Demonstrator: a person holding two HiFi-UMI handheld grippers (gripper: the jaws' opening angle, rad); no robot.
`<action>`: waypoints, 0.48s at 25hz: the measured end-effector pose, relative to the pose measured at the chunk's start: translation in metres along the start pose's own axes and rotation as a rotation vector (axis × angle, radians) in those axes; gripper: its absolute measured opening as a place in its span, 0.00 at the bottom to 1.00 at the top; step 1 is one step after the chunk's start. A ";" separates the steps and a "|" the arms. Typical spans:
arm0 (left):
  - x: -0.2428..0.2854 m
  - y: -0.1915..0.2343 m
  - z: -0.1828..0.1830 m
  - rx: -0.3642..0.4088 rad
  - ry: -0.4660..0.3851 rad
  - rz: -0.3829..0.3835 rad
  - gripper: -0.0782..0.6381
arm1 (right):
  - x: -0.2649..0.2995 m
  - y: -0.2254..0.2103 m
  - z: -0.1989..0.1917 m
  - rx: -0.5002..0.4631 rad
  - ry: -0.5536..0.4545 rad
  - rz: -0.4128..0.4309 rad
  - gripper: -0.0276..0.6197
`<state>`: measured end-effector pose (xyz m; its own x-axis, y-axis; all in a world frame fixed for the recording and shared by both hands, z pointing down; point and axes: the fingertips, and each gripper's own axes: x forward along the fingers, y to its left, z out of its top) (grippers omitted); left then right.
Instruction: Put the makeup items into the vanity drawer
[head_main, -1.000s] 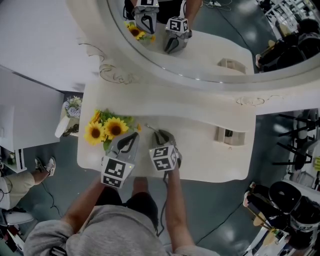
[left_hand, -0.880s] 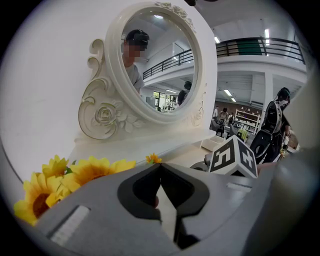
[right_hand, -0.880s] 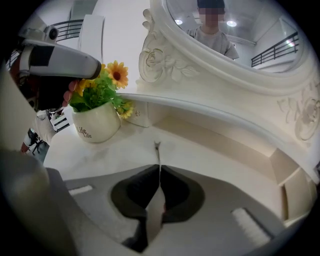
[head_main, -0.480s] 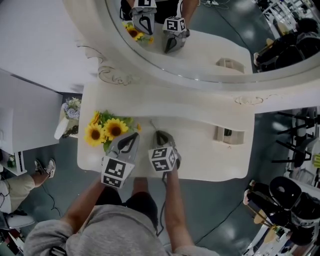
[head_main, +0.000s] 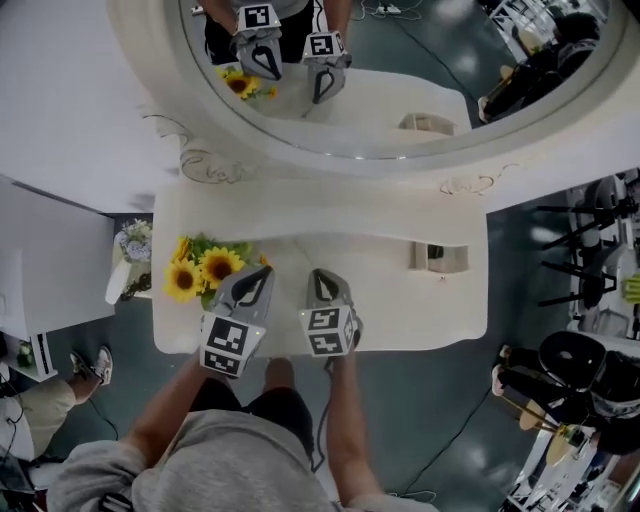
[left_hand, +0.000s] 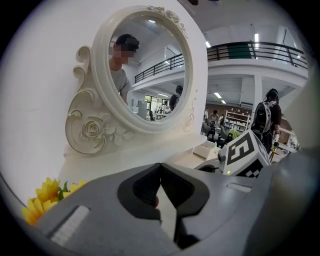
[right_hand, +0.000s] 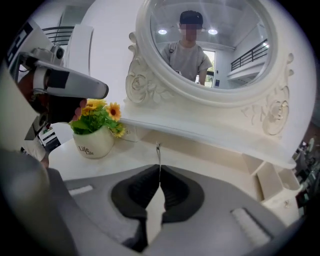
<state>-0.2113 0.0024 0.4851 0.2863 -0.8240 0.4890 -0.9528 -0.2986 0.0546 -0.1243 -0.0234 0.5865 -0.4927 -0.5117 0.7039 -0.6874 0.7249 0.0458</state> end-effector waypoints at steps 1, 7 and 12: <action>0.000 -0.004 0.004 0.009 -0.006 -0.011 0.12 | -0.007 -0.003 0.001 0.012 -0.011 -0.016 0.06; 0.002 -0.034 0.029 0.071 -0.052 -0.101 0.12 | -0.052 -0.025 0.002 0.114 -0.081 -0.120 0.06; 0.004 -0.061 0.045 0.123 -0.080 -0.173 0.12 | -0.093 -0.044 -0.007 0.209 -0.117 -0.224 0.06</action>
<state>-0.1476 -0.0042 0.4449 0.4558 -0.7898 0.4105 -0.8709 -0.4910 0.0221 -0.0447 -0.0052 0.5240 -0.3666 -0.7063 0.6056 -0.8743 0.4841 0.0353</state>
